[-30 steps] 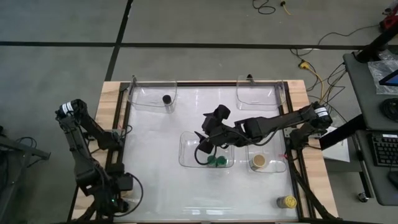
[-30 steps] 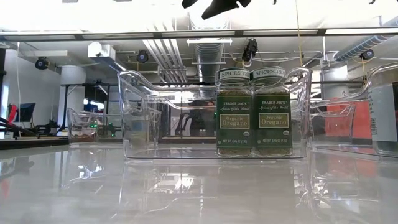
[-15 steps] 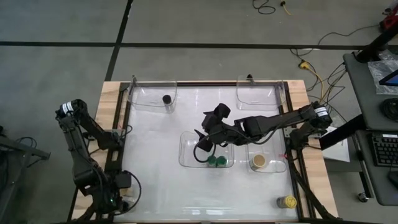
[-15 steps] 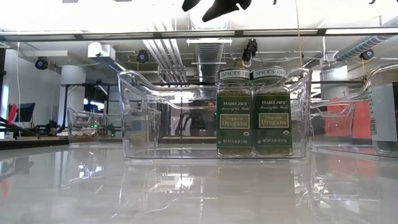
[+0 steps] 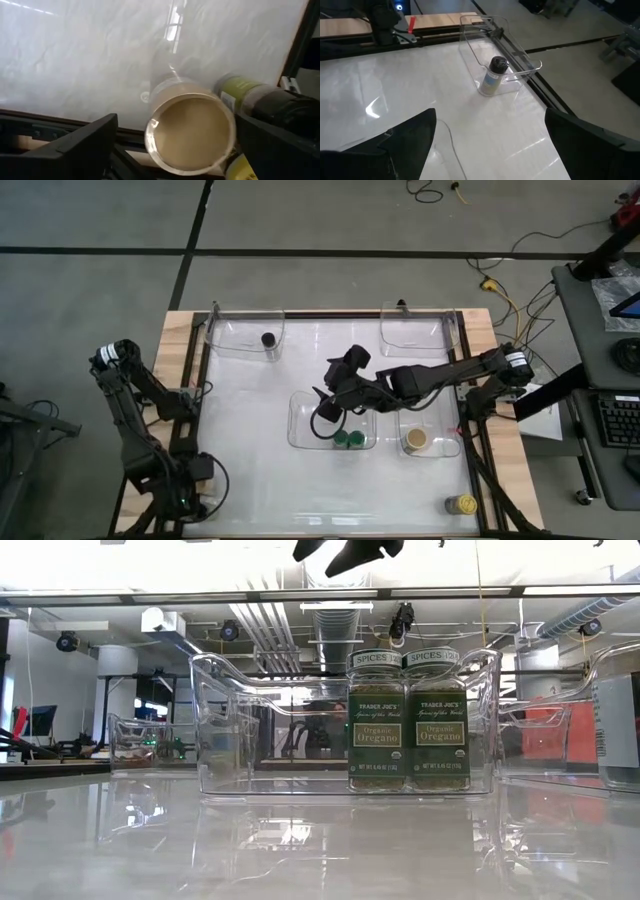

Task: Sort spices by type
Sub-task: Put the gold seasoning bottle into the bottom right transparent bin

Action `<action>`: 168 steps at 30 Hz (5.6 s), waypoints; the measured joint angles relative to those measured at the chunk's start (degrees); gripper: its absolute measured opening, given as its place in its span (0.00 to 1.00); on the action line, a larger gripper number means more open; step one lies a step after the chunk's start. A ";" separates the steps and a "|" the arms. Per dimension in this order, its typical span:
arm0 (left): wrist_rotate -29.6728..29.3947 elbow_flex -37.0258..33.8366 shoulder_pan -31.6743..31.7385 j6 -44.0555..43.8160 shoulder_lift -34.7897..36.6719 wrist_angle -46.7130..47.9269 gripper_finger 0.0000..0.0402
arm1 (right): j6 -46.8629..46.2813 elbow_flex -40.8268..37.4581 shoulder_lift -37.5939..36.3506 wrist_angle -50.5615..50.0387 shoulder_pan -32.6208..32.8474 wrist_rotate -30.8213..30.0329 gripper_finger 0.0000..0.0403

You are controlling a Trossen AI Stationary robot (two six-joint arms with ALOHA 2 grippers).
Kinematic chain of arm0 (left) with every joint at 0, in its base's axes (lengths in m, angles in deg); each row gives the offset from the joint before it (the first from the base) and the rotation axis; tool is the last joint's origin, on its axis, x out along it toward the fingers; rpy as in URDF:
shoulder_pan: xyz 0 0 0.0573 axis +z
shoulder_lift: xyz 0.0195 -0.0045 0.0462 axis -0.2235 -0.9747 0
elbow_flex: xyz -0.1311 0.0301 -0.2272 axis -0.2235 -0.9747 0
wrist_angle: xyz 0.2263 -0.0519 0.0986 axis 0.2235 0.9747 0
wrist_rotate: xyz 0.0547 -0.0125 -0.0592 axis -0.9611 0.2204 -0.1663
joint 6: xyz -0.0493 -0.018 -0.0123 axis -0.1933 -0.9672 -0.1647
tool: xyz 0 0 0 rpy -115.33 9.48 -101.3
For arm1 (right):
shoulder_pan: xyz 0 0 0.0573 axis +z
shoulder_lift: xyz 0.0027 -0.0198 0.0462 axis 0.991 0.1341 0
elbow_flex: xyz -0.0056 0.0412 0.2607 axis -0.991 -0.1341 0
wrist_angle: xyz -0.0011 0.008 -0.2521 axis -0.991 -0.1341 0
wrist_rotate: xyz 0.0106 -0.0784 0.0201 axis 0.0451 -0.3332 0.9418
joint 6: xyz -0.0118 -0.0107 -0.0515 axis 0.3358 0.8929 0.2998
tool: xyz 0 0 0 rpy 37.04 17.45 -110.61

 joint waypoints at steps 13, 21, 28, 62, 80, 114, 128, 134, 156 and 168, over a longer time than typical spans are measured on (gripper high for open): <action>0.57 -5.01 -1.20 5.74 0.02 -5.42 0.91 | 0.00 -0.02 0.00 0.02 -0.20 0.28 0.91; -1.12 -5.37 -1.31 6.65 0.02 -5.55 0.78 | -1.93 -0.07 0.00 0.02 -0.20 0.28 0.91; -2.50 -4.81 -1.29 8.12 0.02 -5.03 0.64 | -1.99 -0.01 -0.51 -0.29 -0.20 0.39 0.91; -2.79 38.03 36.61 34.36 -31.17 1.29 0.64 | 2.64 11.76 -17.16 -56.30 5.86 12.35 0.90; -0.95 46.82 38.22 29.23 -41.94 0.86 0.64 | 2.44 -4.72 -27.34 -41.21 6.25 19.63 0.90; -5.05 61.06 39.71 27.40 -50.01 6.93 0.89 | -0.68 -7.15 -25.35 -34.42 15.02 24.32 0.90; -11.00 61.10 35.82 33.17 -47.32 16.33 0.89 | -3.03 -7.67 -16.52 -24.50 17.55 21.76 0.90; -17.40 45.88 33.61 32.95 -36.05 13.54 0.89 | -5.56 -7.69 -10.28 -13.27 19.01 20.81 0.90; -16.12 4.03 20.78 30.73 -11.85 -15.43 0.89 | -21.09 13.71 18.76 -14.52 18.76 16.17 0.90; -17.65 -1.49 19.60 31.87 -9.22 -21.06 0.89 | -22.93 18.88 23.61 -16.52 18.43 16.74 0.90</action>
